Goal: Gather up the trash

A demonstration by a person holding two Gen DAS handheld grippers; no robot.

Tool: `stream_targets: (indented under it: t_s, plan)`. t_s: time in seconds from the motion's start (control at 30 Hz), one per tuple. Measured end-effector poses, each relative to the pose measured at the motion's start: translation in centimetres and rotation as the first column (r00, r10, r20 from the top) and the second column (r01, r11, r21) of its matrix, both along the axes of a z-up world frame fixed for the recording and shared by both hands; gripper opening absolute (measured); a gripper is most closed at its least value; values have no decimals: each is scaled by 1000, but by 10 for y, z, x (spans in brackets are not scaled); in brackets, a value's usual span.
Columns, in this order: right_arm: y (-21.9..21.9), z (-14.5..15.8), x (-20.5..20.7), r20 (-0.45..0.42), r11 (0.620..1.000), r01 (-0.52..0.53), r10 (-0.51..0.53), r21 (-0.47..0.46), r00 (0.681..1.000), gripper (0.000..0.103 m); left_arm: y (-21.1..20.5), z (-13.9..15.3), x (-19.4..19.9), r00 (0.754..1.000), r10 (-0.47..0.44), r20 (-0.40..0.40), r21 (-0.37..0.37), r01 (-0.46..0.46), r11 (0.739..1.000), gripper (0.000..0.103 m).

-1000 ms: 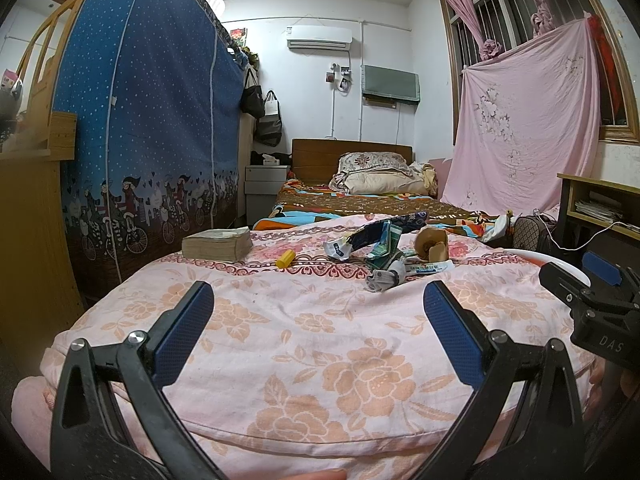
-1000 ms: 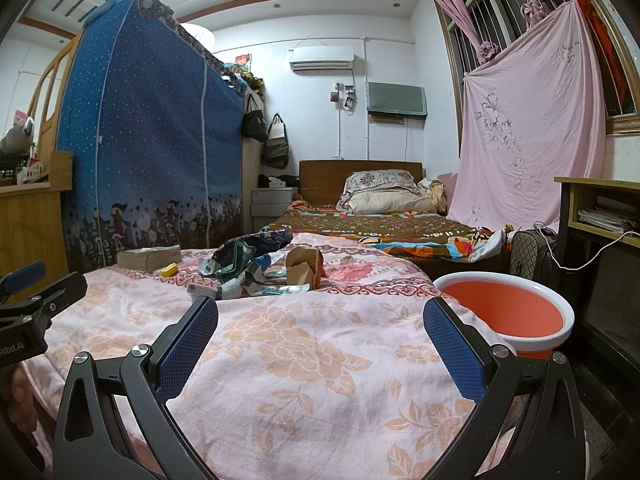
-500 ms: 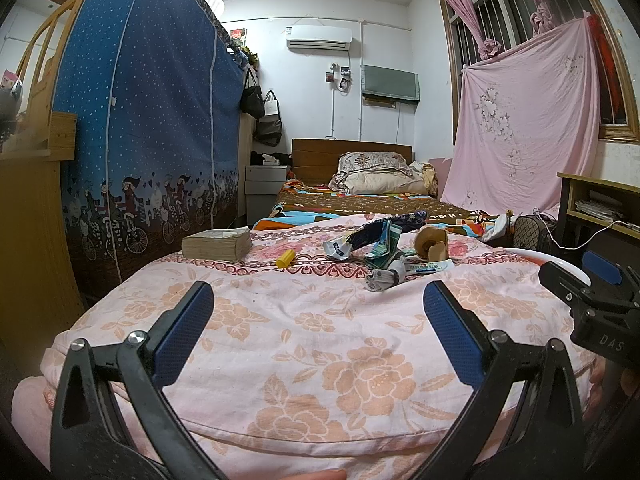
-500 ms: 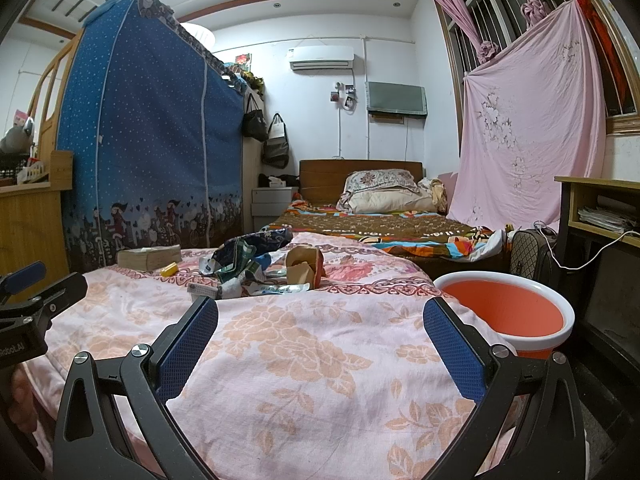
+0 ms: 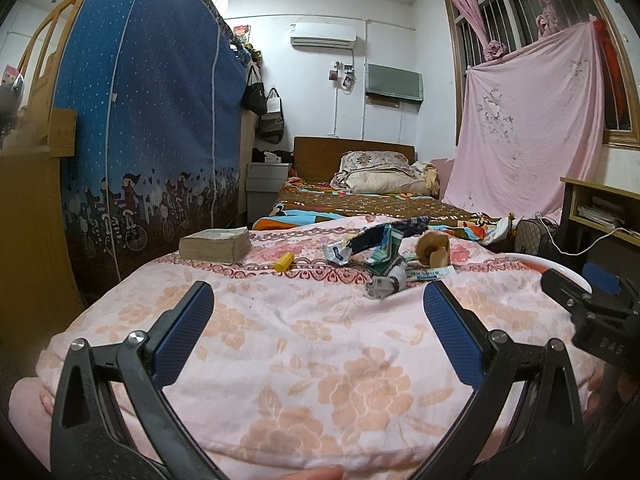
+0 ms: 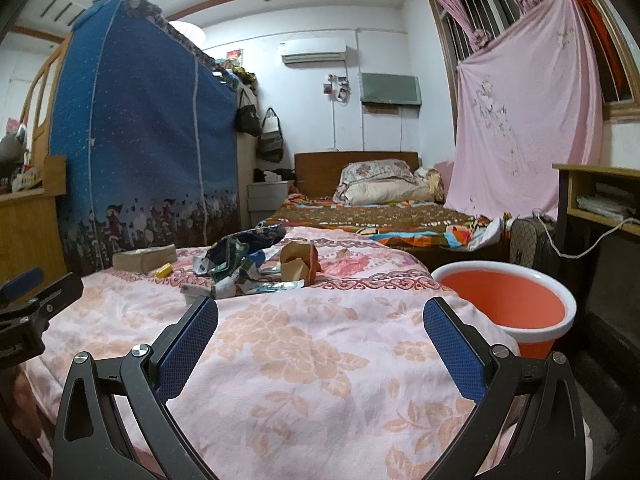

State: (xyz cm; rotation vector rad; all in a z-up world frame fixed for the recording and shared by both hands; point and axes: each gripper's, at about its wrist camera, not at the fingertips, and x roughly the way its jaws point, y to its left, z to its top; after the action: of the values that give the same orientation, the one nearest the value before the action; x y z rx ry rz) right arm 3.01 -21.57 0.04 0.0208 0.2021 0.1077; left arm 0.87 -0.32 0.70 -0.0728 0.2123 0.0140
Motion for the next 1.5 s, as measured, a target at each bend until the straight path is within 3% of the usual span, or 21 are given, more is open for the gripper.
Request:
stream_targets:
  t_s: [0.27,0.53,0.67,0.87,0.97,1.07,1.13,1.2,1.43,1.5]
  plan:
    - [-15,23,27,2,1000,-29,29,-6,1000,103,-7,23,38,1000,-19,4,1,19,1000,91]
    - [-18,53,71,10,992,-102,103,-71,995,103,-15,45,64,997,-47,65,1,48,999,91]
    - [-16,61,94,-4,985,-140,141,-96,990,103,-13,50,80,997,-52,59,-18,53,998,91]
    - [-16,60,145,-133,978,-196,186,-67,974,103,-15,45,104,996,-90,-13,-38,90,995,91]
    - [-15,51,168,-232,974,-222,205,-48,951,95,-18,39,118,988,-122,-98,-44,118,992,90]
    - [-9,40,186,-318,967,-252,226,-43,921,82,-21,32,133,972,-150,-183,-60,141,988,86]
    - [-5,32,195,-373,960,-278,246,-34,895,80,-24,25,143,952,-171,-253,-70,159,985,79]
    - [-3,25,203,-413,953,-302,268,-19,870,75,-27,18,153,930,-196,-312,-86,178,980,65]
    - [3,13,224,-502,937,-348,312,23,807,68,-38,2,165,856,-301,-420,-133,270,954,55]
    - [6,7,229,-530,931,-363,327,39,783,59,-43,-3,168,830,-321,-456,-139,290,947,50]
